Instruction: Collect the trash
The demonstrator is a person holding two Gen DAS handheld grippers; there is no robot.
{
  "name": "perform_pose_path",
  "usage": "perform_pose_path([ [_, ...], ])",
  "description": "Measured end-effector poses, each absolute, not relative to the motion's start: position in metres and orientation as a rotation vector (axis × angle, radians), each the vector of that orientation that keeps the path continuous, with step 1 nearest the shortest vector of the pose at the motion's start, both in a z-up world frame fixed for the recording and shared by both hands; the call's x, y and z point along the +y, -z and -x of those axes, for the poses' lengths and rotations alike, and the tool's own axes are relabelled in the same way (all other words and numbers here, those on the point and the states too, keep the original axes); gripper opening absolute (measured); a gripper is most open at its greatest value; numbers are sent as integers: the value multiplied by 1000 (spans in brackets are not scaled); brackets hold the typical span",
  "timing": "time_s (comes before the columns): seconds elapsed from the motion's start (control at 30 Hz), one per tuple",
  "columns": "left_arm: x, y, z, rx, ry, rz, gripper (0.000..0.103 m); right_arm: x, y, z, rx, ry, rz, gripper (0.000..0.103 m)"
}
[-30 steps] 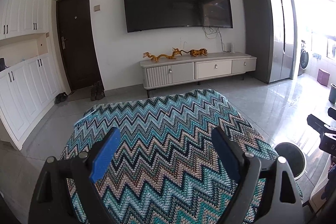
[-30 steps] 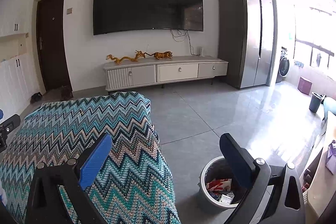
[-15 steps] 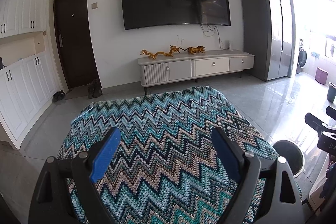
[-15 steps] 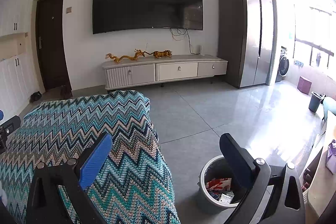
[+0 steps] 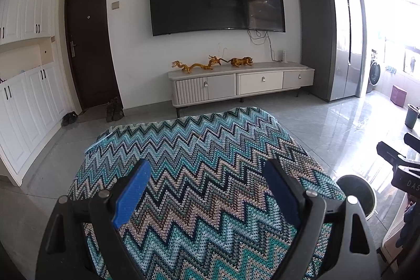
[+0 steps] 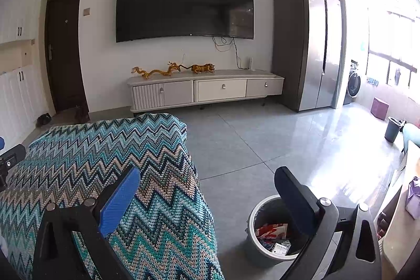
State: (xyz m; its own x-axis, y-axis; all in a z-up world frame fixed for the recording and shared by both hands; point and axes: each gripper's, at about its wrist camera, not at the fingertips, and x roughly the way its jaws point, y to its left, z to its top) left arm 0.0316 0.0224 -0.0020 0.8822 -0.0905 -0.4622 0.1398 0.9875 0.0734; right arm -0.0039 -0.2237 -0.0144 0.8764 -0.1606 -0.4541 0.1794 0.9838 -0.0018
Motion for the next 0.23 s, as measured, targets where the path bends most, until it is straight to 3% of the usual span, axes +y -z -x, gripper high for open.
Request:
perform_pose_path([
  [0.23, 23, 3, -33, 479, 124, -101, 88, -226, 14, 4, 464, 184, -37, 103],
])
